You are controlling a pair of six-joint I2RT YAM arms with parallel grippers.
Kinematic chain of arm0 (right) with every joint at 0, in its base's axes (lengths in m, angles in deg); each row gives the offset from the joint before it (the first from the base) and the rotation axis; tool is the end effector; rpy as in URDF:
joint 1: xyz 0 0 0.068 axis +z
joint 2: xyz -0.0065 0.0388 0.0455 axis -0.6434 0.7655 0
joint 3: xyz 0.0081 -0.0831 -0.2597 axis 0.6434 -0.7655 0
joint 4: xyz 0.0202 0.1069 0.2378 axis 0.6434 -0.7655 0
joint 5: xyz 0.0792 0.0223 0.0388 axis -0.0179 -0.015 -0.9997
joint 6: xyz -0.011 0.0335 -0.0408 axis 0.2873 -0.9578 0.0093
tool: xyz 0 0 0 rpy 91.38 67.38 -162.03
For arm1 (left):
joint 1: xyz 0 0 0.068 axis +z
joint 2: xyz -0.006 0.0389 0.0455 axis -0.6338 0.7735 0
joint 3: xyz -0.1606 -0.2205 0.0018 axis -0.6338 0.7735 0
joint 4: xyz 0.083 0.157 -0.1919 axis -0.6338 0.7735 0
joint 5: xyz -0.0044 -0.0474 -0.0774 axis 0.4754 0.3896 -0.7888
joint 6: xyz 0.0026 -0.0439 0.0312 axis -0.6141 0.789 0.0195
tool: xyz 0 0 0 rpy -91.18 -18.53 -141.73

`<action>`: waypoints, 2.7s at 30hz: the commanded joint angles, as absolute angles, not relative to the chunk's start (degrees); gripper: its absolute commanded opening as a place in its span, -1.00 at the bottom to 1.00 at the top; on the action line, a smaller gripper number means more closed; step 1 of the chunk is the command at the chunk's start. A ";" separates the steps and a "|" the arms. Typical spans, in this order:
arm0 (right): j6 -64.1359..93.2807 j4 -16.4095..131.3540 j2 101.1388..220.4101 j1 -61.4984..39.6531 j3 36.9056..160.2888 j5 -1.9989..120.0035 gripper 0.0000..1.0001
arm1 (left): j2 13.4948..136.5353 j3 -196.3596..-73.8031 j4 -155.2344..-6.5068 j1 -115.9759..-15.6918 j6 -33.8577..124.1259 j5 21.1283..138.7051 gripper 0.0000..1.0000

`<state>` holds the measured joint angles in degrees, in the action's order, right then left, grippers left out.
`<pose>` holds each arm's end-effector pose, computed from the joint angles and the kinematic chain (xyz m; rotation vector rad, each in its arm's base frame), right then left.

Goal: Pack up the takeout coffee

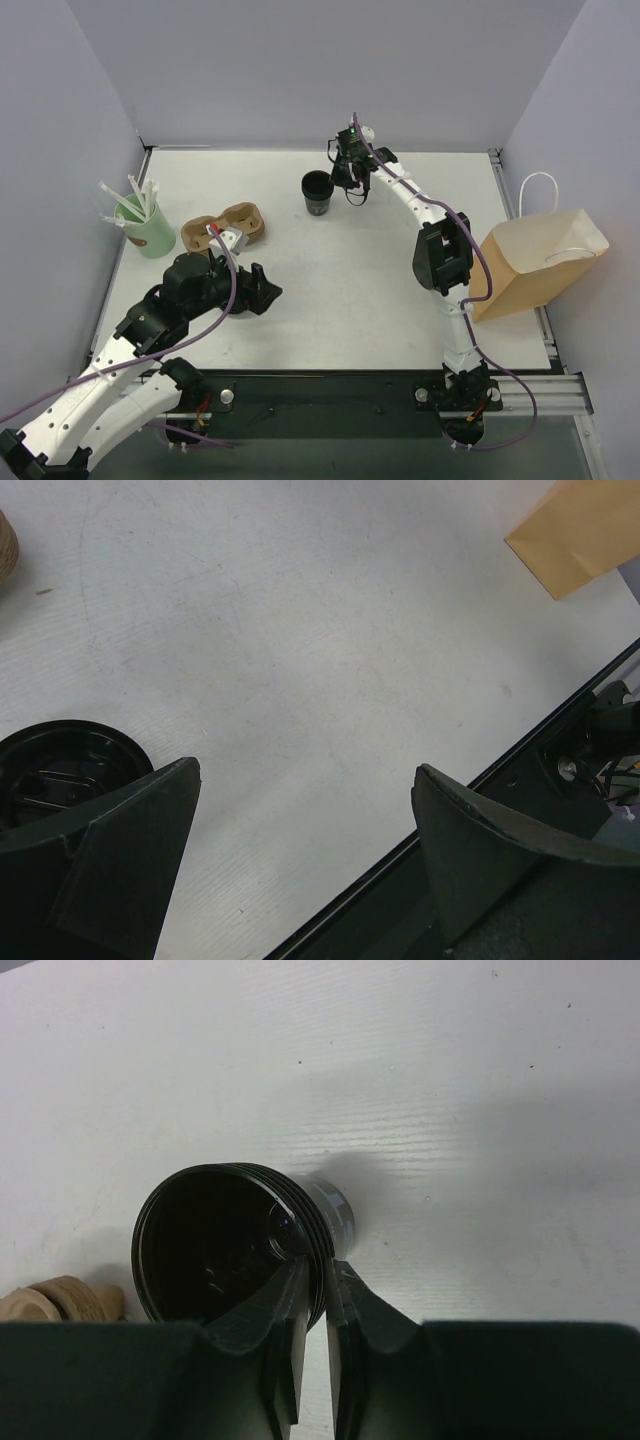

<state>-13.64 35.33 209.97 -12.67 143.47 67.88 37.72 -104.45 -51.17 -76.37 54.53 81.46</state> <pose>0.4753 0.2453 0.2735 0.1598 2.1955 0.6052 0.1197 -0.0954 0.3062 0.3673 2.0404 -0.7566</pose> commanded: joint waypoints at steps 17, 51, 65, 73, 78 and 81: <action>-12.80 34.86 205.56 -12.01 143.99 68.58 -1.00 | 37.05 -105.54 -53.89 -76.42 54.56 80.44 0.95; -21.59 45.85 197.47 -15.44 133.18 62.95 -1.00 | 37.93 -105.36 -54.07 -76.42 54.56 80.27 0.95; -24.58 50.24 192.64 -17.99 131.25 57.07 -1.00 | 38.19 -105.36 -54.16 -76.42 54.56 80.62 0.95; -26.07 51.30 187.45 -18.60 128.26 54.43 -1.00 | 37.84 -105.36 -53.89 -76.51 54.65 81.41 0.95; -26.95 53.58 180.87 -18.52 122.21 52.93 -1.00 | 37.93 -105.45 -53.89 -76.51 54.56 81.94 0.94; -26.86 53.85 176.91 -18.43 117.12 51.44 -1.00 | 38.10 -105.54 -53.63 -76.51 54.65 82.03 0.95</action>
